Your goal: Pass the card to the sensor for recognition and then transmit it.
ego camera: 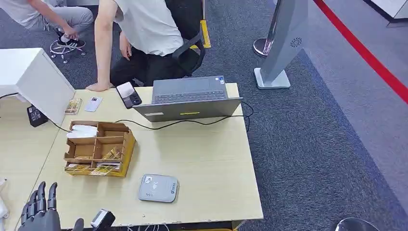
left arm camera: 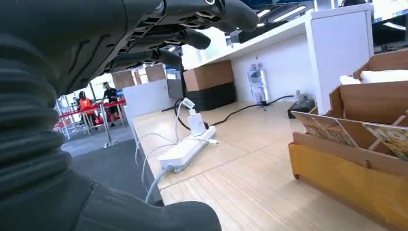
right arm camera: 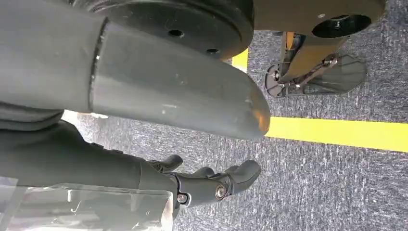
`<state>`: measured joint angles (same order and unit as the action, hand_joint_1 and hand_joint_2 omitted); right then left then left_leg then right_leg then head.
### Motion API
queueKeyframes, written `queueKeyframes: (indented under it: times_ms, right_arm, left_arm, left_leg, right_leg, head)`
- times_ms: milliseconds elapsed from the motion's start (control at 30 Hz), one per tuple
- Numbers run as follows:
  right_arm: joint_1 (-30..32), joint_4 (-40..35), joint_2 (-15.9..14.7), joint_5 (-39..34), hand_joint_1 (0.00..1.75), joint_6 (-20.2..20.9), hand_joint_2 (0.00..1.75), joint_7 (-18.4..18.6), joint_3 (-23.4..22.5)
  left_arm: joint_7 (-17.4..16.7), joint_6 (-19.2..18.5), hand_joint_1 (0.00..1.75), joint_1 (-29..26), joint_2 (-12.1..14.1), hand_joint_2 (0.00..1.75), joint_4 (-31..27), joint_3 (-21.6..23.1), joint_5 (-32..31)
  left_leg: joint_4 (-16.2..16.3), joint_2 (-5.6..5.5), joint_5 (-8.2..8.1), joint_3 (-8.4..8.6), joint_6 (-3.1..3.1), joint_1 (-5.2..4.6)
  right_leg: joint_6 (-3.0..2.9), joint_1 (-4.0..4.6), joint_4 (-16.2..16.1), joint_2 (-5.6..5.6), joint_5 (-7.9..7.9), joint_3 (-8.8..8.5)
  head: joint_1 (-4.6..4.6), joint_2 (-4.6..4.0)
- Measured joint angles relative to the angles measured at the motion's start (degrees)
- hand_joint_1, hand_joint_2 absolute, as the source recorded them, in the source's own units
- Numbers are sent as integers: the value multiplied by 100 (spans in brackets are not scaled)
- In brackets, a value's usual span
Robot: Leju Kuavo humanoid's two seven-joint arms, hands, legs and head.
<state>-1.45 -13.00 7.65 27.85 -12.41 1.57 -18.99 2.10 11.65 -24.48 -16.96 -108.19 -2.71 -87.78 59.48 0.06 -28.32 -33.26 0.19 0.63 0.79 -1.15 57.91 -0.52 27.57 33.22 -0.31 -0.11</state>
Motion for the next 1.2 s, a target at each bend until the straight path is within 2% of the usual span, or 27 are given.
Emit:
queueKeyframes:
  times_ms: [200,567,933,1200]
  right_arm:
    - [0,-7,0,-2,0,0,0,0,-7]
    - [2,-31,28,164,0,28,0,0,-122]
    - [7,-70,107,697,0,111,0,-18,-343]
    - [11,-114,157,973,0,181,0,-28,-577]
  left_arm:
    - [9,15,0,6,-31,175,0,-35,0]
    - [339,17,0,125,-225,175,107,-335,-22]
    - [660,654,0,425,-223,175,533,-536,-22]
    - [721,855,0,732,-210,175,881,-658,-22]
  left_leg:
    - [0,0,0,0,0,0]
    - [0,0,0,1,0,0]
    - [0,-1,0,3,0,0]
    - [0,-1,1,3,0,0]
  right_leg:
    - [0,0,0,0,0,0]
    - [0,0,0,0,0,-1]
    - [0,0,0,1,0,-2]
    - [0,0,0,1,-1,-3]
  head:
    - [0,0]
    - [0,0]
    - [2,0]
    - [0,0]
